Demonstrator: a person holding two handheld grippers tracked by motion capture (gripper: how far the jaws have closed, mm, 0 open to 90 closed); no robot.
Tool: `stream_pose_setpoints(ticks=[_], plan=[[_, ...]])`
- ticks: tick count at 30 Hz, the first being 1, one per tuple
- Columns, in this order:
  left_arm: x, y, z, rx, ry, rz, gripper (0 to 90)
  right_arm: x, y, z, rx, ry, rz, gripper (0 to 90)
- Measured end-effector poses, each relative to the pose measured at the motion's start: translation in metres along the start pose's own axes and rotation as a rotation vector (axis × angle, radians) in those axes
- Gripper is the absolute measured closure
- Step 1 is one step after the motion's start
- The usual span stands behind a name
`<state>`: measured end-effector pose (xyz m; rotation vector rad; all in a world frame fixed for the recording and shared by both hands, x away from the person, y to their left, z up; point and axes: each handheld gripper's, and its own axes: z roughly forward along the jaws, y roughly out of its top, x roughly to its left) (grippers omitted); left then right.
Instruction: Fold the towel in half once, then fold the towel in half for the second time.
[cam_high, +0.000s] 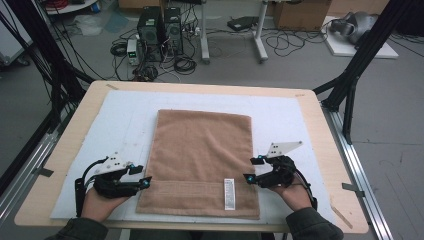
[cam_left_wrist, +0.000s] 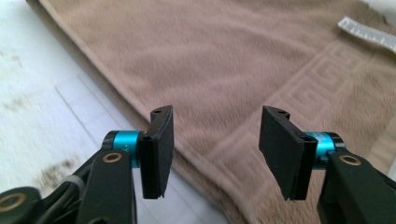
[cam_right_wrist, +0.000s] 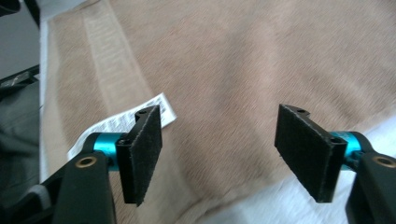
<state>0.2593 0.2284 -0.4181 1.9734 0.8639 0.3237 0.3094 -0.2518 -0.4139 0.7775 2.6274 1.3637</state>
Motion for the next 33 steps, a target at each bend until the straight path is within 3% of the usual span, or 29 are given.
stream_pose_setpoints(ticks=[8,14,21,28,33], plan=[[0.010,0.016,0.001,-0.016,0.021,-0.003,40.0,-0.003,0.020,0.000,-0.028,-0.023,-0.024,27.9],[0.011,0.023,0.002,-0.024,0.030,0.008,39.5,-0.005,0.027,0.001,-0.018,-0.032,-0.045,26.5],[0.017,0.029,0.007,-0.018,0.041,0.010,39.2,-0.011,0.030,0.004,0.004,-0.040,-0.037,26.5],[0.028,0.051,0.011,-0.020,0.069,0.014,40.9,-0.019,0.047,0.004,0.013,-0.071,-0.069,26.5],[0.037,0.070,0.015,-0.017,0.077,0.027,40.3,-0.034,0.067,0.002,-0.003,-0.093,-0.078,26.5]])
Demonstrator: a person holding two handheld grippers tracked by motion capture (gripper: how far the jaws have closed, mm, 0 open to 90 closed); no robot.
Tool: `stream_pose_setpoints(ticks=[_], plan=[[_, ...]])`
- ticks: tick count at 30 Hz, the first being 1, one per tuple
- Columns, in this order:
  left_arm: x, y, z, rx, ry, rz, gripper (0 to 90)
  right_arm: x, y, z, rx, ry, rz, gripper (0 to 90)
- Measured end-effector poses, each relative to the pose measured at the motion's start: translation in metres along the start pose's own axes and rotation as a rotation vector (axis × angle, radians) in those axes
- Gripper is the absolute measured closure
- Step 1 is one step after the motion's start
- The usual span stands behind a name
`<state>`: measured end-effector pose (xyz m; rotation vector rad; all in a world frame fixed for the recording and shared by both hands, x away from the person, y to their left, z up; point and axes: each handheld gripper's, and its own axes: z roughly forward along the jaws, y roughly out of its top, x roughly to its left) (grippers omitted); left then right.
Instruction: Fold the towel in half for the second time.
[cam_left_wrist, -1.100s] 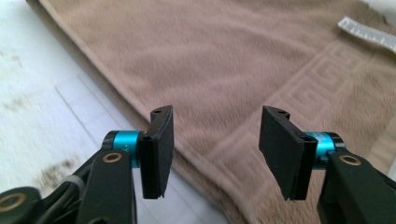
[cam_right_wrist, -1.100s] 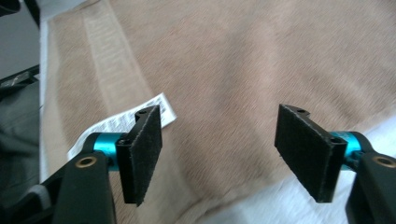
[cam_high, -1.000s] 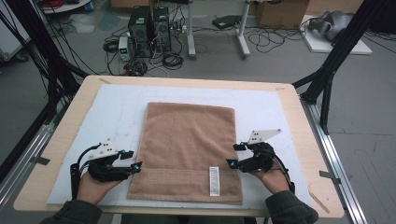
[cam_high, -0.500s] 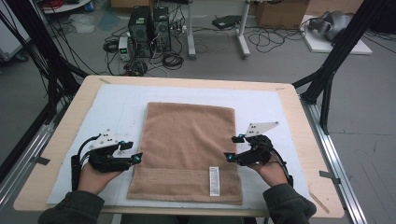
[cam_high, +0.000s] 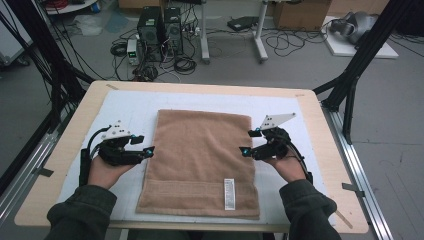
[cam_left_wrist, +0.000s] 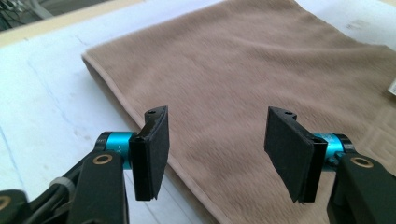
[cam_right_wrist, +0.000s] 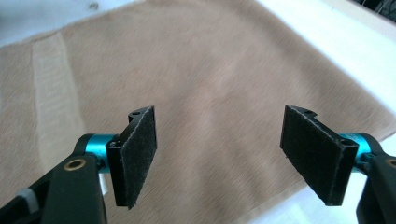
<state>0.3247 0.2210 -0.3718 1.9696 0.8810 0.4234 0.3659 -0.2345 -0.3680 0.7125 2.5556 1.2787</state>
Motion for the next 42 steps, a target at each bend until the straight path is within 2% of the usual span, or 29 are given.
stream_pose_setpoints(ticks=[2,3,6,7,11,14,15,16,18,20,22,23,24,25,27,30,32,33,34,36,37,39,41,42], plan=[[0.003,0.006,0.002,0.003,0.006,-0.001,39.7,-0.006,0.010,-0.001,0.005,-0.017,-0.020,26.5],[0.007,0.012,0.003,0.014,0.012,0.004,39.2,-0.008,0.012,-0.001,0.005,-0.015,-0.019,26.5],[0.015,0.023,0.007,-0.003,0.026,0.001,39.0,-0.020,0.023,-0.001,-0.002,-0.027,-0.012,26.4],[0.018,0.026,0.010,-0.003,0.031,-0.005,38.8,-0.024,0.026,-0.001,0.010,-0.036,-0.010,26.4],[0.031,0.030,0.025,-0.016,0.074,-0.041,37.2,-0.041,0.032,0.001,-0.003,-0.071,0.004,26.9],[0.044,0.025,0.039,0.006,0.091,-0.079,37.6,-0.057,0.025,0.009,-0.002,-0.086,0.056,26.9],[0.049,0.023,0.045,0.031,0.090,-0.100,38.6,-0.062,0.021,0.012,0.010,-0.102,0.071,26.9],[0.051,0.021,0.048,0.041,0.088,-0.104,38.8,-0.068,0.017,0.017,0.019,-0.113,0.084,27.1],[0.055,0.018,0.057,0.059,0.108,-0.096,40.5,-0.074,0.011,0.024,0.025,-0.136,0.084,27.5],[0.060,0.016,0.065,0.035,0.118,-0.121,42.7,-0.079,0.007,0.031,0.043,-0.164,0.086,27.5],[0.066,0.014,0.076,0.062,0.121,-0.144,45.2,-0.083,0.003,0.042,0.046,-0.177,0.088,28.7],[0.068,0.013,0.084,0.117,0.139,-0.130,45.3,-0.084,0.002,0.046,0.050,-0.177,0.093,28.9],[0.070,0.012,0.089,0.133,0.139,-0.134,45.0,-0.085,0.001,0.052,0.061,-0.187,0.092,28.8],[0.070,0.011,0.092,0.126,0.136,-0.140,44.8,-0.086,-0.001,0.057,0.077,-0.188,0.089,29.0],[0.071,0.008,0.099,0.109,0.140,-0.129,45.2,-0.089,-0.004,0.064,0.094,-0.189,0.102,29.1],[0.072,0.003,0.110,0.140,0.154,-0.134,46.6,-0.094,-0.011,0.071,0.108,-0.193,0.139,29.2],[0.075,-0.002,0.115,0.157,0.133,-0.164,49.6,-0.097,-0.016,0.077,0.141,-0.194,0.150,31.3],[0.076,-0.005,0.118,0.181,0.117,-0.179,53.9,-0.098,-0.017,0.079,0.153,-0.191,0.154,32.7],[0.075,-0.005,0.118,0.173,0.126,-0.189,55.1,-0.099,-0.021,0.083,0.174,-0.168,0.164,35.1],[0.076,-0.004,0.116,0.179,0.123,-0.200,60.4,-0.100,-0.026,0.082,0.141,-0.156,0.194,39.6],[0.078,-0.004,0.116,0.178,0.108,-0.212,65.5,-0.101,-0.027,0.081,0.130,-0.152,0.198,42.9],[0.078,-0.005,0.117,0.176,0.095,-0.216,70.6,-0.101,-0.026,0.081,0.128,-0.118,0.190,58.6],[0.078,-0.005,0.117,0.171,0.075,-0.229,76.4,-0.100,-0.025,0.082,0.131,-0.055,0.182,73.5],[0.078,-0.005,0.118,0.170,0.070,-0.237,79.3,-0.100,-0.025,0.083,0.127,-0.042,0.183,75.7]])
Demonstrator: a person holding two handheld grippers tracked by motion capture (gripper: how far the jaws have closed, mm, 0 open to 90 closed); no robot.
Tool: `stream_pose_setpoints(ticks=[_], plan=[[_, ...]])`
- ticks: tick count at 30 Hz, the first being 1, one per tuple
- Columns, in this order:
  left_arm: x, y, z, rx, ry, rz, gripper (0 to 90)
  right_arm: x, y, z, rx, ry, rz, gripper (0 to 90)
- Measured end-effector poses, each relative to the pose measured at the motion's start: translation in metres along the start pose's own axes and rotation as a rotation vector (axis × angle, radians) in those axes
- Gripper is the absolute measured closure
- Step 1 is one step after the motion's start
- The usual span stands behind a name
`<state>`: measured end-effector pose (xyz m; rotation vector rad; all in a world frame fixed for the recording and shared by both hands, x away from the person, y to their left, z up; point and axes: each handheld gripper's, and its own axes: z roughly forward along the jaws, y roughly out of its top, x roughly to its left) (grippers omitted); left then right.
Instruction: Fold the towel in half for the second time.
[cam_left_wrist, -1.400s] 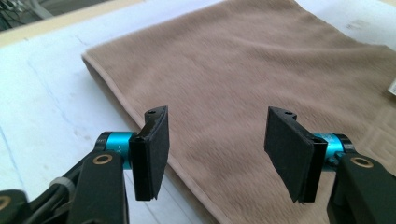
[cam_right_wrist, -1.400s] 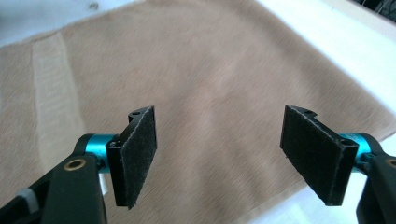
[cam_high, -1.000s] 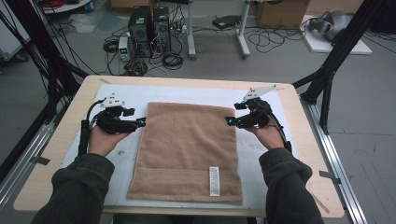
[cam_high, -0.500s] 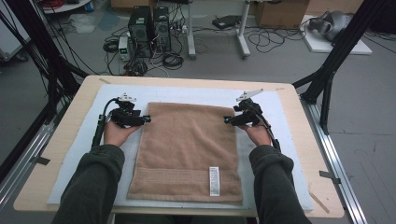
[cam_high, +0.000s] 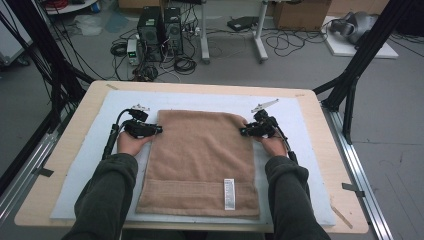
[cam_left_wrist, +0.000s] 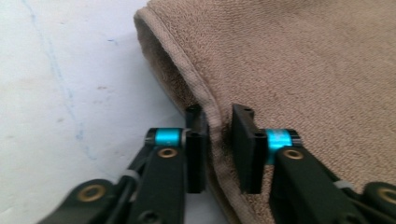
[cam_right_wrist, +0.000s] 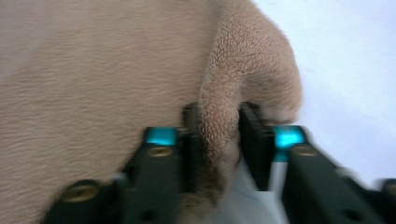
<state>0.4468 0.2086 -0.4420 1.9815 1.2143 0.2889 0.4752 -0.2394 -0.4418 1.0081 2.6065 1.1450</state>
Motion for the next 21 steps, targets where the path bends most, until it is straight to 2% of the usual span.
stream_pose_setpoints(ticks=[3,5,8,11,17,21], plan=[[0.000,0.000,-0.001,-0.002,-0.002,-0.003,81.6,-0.001,0.000,-0.001,0.002,0.017,0.022,78.0],[0.000,0.001,-0.004,-0.006,-0.002,0.001,82.9,0.002,0.003,-0.004,0.007,-0.002,-0.003,78.9],[-0.003,0.004,-0.011,-0.046,0.000,0.023,83.2,0.005,0.008,-0.010,-0.013,-0.015,-0.019,79.1],[-0.004,0.008,-0.020,-0.095,-0.008,0.033,83.2,0.008,0.013,-0.021,-0.063,-0.018,-0.030,79.1],[-0.009,0.014,-0.048,-0.174,-0.039,0.061,83.2,0.020,0.029,-0.051,-0.106,-0.028,-0.067,79.1],[-0.019,0.010,-0.071,-0.221,-0.059,0.118,83.2,0.034,0.034,-0.076,-0.146,0.000,-0.093,79.1]])
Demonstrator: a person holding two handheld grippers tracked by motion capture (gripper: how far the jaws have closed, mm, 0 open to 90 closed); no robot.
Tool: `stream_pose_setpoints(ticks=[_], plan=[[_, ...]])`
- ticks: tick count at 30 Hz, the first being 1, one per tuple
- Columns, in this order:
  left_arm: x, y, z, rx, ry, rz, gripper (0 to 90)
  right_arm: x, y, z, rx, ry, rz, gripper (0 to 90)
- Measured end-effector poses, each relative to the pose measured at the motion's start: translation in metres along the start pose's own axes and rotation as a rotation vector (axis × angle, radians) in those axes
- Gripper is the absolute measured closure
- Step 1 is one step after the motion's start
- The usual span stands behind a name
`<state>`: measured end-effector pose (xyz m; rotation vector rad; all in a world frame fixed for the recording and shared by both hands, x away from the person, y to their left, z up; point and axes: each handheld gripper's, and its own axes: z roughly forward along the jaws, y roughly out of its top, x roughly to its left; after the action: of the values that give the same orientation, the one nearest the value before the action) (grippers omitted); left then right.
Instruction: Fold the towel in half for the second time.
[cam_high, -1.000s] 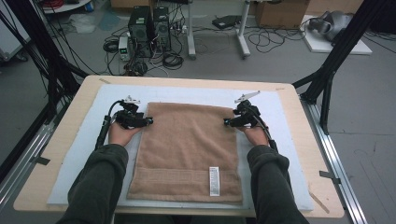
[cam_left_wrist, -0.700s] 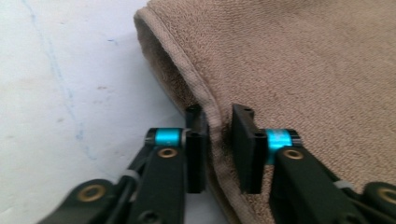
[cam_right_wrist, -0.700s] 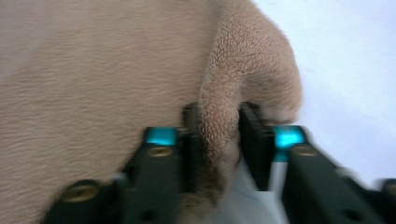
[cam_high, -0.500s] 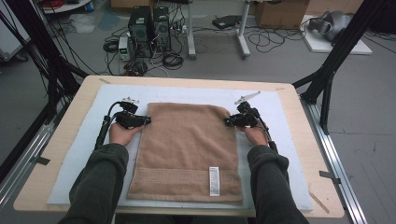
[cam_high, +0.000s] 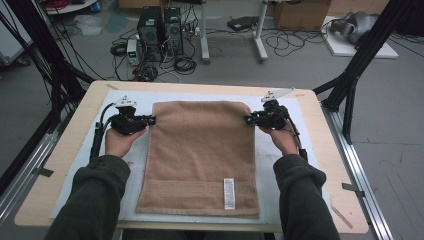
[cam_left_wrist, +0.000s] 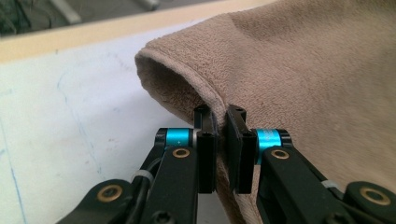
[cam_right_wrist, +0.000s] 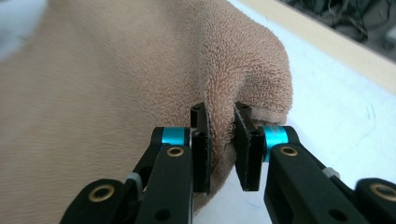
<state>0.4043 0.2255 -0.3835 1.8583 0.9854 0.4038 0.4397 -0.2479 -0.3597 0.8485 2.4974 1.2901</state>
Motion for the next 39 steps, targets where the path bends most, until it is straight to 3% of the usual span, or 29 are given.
stream_pose_setpoints(ticks=[5,7,10,13,15,16,19,20,22,27,29,33,37,39], plan=[[-0.017,-0.015,-0.025,-0.018,-0.037,0.045,83.2,0.022,-0.008,-0.021,-0.024,0.055,-0.020,78.7],[-0.025,-0.029,-0.032,-0.008,-0.079,0.058,83.2,0.032,-0.021,-0.023,0.029,0.075,-0.038,78.4],[-0.036,-0.051,-0.037,0.046,-0.088,0.094,83.3,0.042,-0.041,-0.021,0.055,0.120,-0.011,78.4],[-0.042,-0.070,-0.041,0.063,-0.102,0.085,83.1,0.054,-0.062,-0.014,0.078,0.138,-0.013,78.4],[-0.042,-0.076,-0.041,0.104,-0.102,0.085,82.6,0.059,-0.075,-0.010,0.101,0.146,-0.007,77.9],[-0.042,-0.079,-0.041,0.101,-0.097,0.087,82.3,0.059,-0.080,-0.008,0.093,0.149,0.002,77.8],[-0.041,-0.081,-0.040,0.124,-0.091,0.079,76.3,0.060,-0.090,-0.008,0.083,0.156,0.032,72.8],[-0.041,-0.081,-0.041,0.123,-0.086,0.080,72.4,0.061,-0.090,-0.009,0.079,0.152,0.040,68.3],[-0.039,-0.080,-0.044,0.121,-0.068,0.072,62.7,0.061,-0.089,-0.012,0.063,0.132,0.054,50.9],[-0.035,-0.070,-0.057,0.078,-0.029,0.055,48.8,0.056,-0.075,-0.026,0.025,0.079,0.061,40.3],[-0.034,-0.062,-0.057,0.072,-0.023,0.063,47.3,0.053,-0.065,-0.029,0.015,0.062,0.044,38.2],[-0.030,-0.042,-0.043,0.064,-0.003,0.061,47.5,0.046,-0.049,-0.022,0.017,0.037,0.037,36.8],[-0.023,-0.037,-0.015,0.091,0.006,0.043,45.2,0.033,-0.046,-0.001,0.050,0.045,0.074,35.2],[-0.015,-0.043,0.003,0.129,-0.001,-0.009,41.6,0.030,-0.049,0.012,0.093,0.032,0.070,32.4]])
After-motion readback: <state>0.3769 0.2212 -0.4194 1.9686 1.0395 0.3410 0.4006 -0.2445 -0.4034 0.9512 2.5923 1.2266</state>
